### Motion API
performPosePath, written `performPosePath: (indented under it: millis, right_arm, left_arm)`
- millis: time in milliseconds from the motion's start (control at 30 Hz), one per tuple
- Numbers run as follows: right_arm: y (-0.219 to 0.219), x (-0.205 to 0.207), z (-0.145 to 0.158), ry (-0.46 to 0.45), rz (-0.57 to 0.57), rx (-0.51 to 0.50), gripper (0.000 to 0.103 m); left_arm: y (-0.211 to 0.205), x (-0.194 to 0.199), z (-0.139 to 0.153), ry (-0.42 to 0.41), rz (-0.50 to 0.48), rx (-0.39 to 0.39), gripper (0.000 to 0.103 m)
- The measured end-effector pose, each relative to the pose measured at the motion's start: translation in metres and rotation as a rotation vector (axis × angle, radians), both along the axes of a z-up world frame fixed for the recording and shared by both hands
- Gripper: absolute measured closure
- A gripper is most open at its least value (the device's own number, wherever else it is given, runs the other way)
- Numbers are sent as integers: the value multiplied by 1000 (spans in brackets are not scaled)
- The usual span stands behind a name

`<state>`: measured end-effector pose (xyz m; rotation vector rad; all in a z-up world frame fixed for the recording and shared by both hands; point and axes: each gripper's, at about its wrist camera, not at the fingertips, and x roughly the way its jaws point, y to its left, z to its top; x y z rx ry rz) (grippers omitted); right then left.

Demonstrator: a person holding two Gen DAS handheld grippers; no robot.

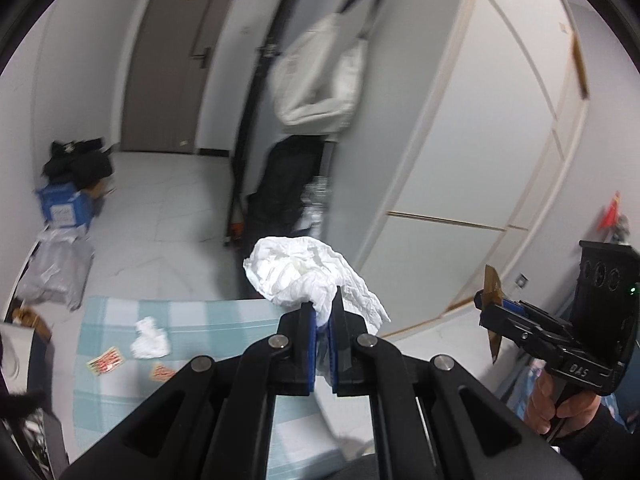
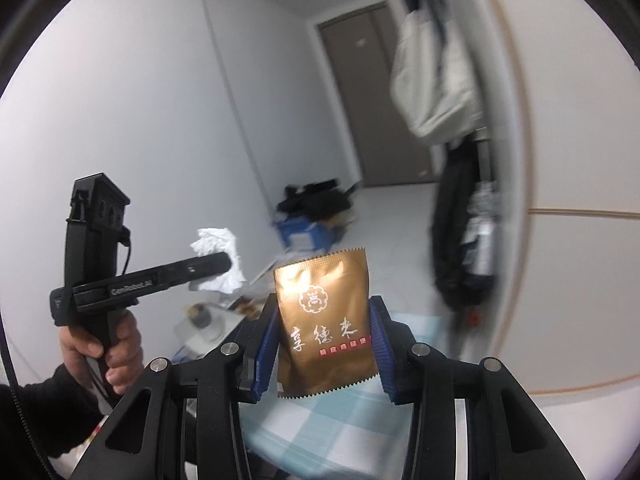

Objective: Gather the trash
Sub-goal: 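Carry the tissue with the left tool while the right tool carries the brown sachet to the bin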

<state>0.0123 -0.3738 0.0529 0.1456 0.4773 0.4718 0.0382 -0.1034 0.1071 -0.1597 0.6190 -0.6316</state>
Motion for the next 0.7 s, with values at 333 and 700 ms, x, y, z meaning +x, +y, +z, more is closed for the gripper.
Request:
performPosePath:
  millis: [333, 700]
  right_arm:
    - [-94, -73, -30, 3, -264, 4, 62]
    - [-165, -114, -150, 226, -508, 41, 62]
  left_arm:
    - [-100, -33, -2, 63, -256, 44, 102]
    - [-211, -48, -85, 245, -485, 256, 102]
